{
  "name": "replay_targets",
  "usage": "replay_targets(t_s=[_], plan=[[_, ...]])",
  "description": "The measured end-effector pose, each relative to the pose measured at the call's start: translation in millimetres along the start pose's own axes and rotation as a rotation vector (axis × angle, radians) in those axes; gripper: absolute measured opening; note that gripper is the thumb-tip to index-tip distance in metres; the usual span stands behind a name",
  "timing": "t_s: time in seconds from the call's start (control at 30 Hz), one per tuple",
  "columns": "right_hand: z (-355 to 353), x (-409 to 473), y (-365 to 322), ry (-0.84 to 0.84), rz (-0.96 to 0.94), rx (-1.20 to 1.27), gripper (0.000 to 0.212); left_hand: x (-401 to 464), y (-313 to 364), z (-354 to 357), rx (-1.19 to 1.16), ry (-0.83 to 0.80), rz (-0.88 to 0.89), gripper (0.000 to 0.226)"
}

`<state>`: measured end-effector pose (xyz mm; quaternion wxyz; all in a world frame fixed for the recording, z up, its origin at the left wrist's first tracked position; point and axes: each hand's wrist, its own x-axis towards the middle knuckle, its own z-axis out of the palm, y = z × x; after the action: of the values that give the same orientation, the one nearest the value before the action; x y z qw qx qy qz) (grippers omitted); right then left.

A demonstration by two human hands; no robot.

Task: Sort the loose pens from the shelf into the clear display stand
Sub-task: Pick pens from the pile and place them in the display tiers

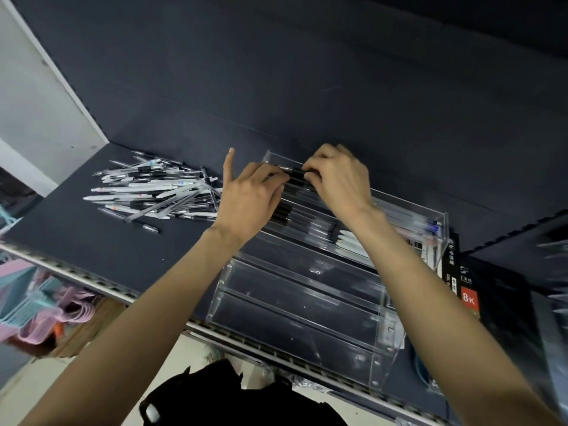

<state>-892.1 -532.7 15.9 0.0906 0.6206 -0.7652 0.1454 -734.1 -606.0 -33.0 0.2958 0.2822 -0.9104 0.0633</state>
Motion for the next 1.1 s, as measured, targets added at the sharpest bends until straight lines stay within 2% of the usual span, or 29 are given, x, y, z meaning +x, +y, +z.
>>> replay_targets(t_s=[0.13, 0.27, 0.37, 0.63, 0.73, 0.83, 0.93, 1.03, 1.1], plan=[[5, 0, -1, -0.025, -0.022, -0.012, 0.017, 7, -8, -6, 0.060, -0.009, 0.014, 0.025], [7, -9, 3, 0.111, -0.039, 0.043, 0.015, 3, -17, -8, -0.003, 0.028, 0.041, 0.020], [7, -13, 5, 0.106, -0.087, 0.043, 0.022, -1, -17, -7, -0.020, 0.028, 0.058, 0.017], [7, -19, 4, 0.119, -0.042, 0.025, 0.027, 3, -7, -13, -0.089, -0.062, -0.032, 0.028], [-2, -33, -3, 0.189, -0.034, 0.112, 0.026, -7, -11, -23, -0.208, -0.011, -0.075, 0.025], [-15, -54, -26, 0.285, -0.027, 0.273, 0.026, -31, -18, -49, -0.323, 0.139, -0.165, 0.021], [-19, -74, -70, 0.316, -0.059, 0.465, 0.028, -76, -31, -80, -0.400, 0.302, -0.345, 0.019], [-3, -89, -121, 0.175, -0.149, 0.570, 0.028, -130, -58, -104, -0.516, 0.395, -0.573, 0.020], [17, -93, -155, 0.001, -0.185, 0.570, 0.029, -158, -89, -110, -0.518, 0.335, -0.678, 0.018]])
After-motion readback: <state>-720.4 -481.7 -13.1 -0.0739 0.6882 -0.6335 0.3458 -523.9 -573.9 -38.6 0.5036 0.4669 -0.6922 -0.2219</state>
